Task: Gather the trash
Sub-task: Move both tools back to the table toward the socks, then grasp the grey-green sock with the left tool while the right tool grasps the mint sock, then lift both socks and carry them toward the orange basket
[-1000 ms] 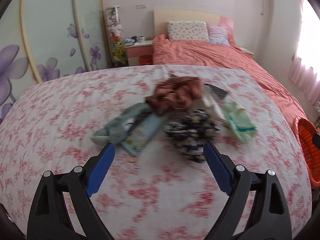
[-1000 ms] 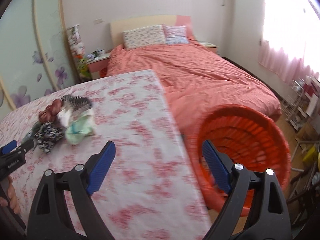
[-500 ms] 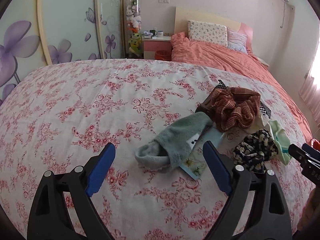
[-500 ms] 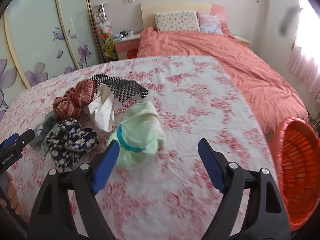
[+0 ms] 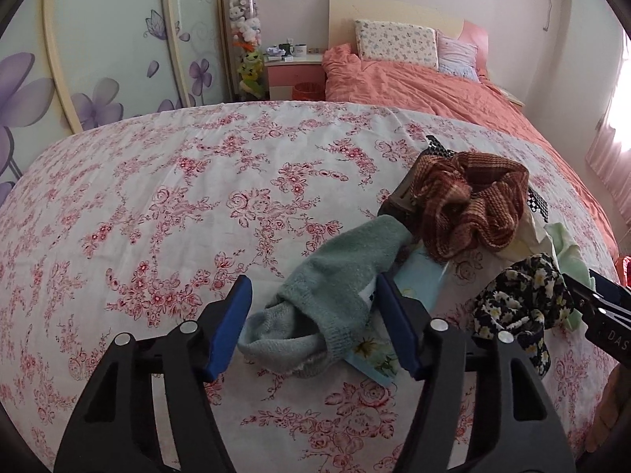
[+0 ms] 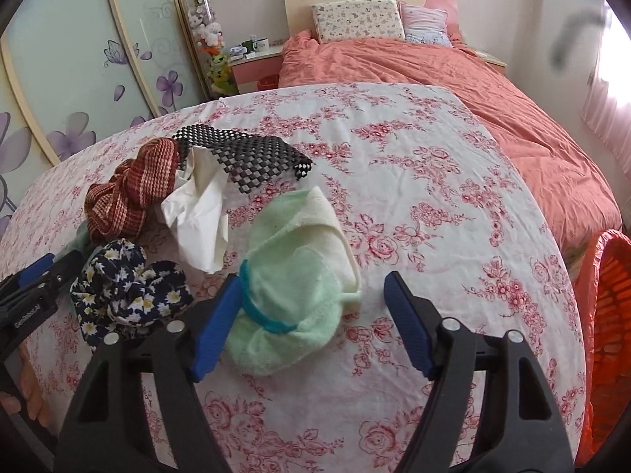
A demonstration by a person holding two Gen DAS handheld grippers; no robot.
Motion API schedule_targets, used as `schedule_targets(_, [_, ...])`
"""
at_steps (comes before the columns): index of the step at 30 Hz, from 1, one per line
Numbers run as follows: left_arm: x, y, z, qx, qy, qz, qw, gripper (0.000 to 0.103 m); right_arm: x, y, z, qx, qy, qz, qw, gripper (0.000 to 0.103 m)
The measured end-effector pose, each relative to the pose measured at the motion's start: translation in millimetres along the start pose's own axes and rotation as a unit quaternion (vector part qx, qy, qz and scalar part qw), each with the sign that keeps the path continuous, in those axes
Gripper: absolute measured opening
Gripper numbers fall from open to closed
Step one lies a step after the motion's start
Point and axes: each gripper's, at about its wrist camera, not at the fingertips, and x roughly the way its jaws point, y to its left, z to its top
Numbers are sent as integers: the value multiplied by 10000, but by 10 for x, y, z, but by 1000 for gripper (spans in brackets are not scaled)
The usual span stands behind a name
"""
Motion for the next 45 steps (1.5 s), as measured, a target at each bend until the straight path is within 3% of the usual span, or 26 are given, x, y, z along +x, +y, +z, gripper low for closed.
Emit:
schedule_targets(5, [-22, -24, 5, -8, 41, -236, 9997, 57, -21, 53, -12, -54, -10, 47, 10000, 59])
schedule_targets(14, [59, -95, -9, 41, 179, -382, 9991, 57, -34, 88, -38, -134, -50, 3, 9999, 57])
schedule_targets(17, [74, -96, 11, 32, 168, -334, 9993, 48, -34, 81, -34, -127, -54, 2, 9999, 56])
schedule_targets(19, [85, -74, 25, 24, 163, -295, 9994, 36, -46, 71, -37, -95, -69, -11, 9999, 52])
schedule_targets(24, [53, 53, 8, -129, 156, -311, 9993, 24, -73, -21, -38, 18, -93, -7, 10000, 33])
schedule_targets(27, [7, 116, -38, -153, 155, -229, 9995, 24, -120, -54, -72, -16, -122, -52, 9999, 27])
schedule_targets(32, [-87, 141, -162, 7, 131, 2, 9999, 24, -216, -130, -167, -72, -164, -254, 9995, 25])
schedule_targets(36, [-96, 148, -176, -66, 149, 30, 9999, 24, -237, -190, -223, -77, -164, -407, 9990, 25])
schedule_targets(45, [-95, 161, -186, -128, 164, 98, 9997, 28, -211, -291, -226, 164, -119, -245, 9995, 29])
